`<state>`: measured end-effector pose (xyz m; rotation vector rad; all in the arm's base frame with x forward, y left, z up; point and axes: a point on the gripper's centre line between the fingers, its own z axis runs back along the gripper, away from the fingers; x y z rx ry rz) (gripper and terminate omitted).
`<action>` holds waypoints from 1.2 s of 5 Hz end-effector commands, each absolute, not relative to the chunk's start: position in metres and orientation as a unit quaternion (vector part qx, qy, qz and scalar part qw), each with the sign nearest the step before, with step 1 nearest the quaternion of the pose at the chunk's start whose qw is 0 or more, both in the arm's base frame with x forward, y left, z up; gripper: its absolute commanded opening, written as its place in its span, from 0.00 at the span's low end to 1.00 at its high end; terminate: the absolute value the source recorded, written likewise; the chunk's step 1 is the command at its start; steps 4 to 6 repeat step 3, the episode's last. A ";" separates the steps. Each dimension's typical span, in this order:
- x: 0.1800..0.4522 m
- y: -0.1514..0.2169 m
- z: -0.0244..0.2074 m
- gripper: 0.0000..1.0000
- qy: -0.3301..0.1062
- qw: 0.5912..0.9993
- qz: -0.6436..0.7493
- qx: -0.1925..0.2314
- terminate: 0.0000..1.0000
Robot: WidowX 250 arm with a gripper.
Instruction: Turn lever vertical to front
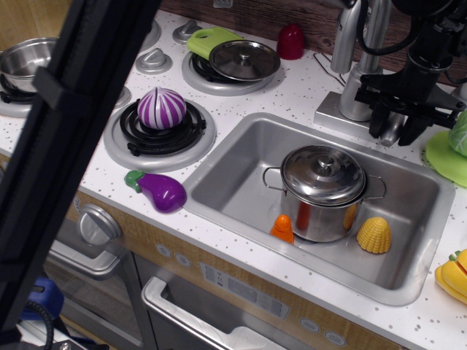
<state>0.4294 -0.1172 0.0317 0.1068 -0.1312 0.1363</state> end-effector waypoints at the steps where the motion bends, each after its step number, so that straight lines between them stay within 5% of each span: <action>1: 0.432 -0.125 0.080 1.00 -0.101 0.991 0.066 0.066 0.00; 2: 0.425 -0.125 0.088 1.00 -0.099 0.990 0.065 0.080 0.00; 3: 0.418 -0.127 0.093 1.00 -0.108 0.988 0.060 0.095 1.00; 6: 0.418 -0.127 0.093 1.00 -0.108 0.988 0.060 0.095 1.00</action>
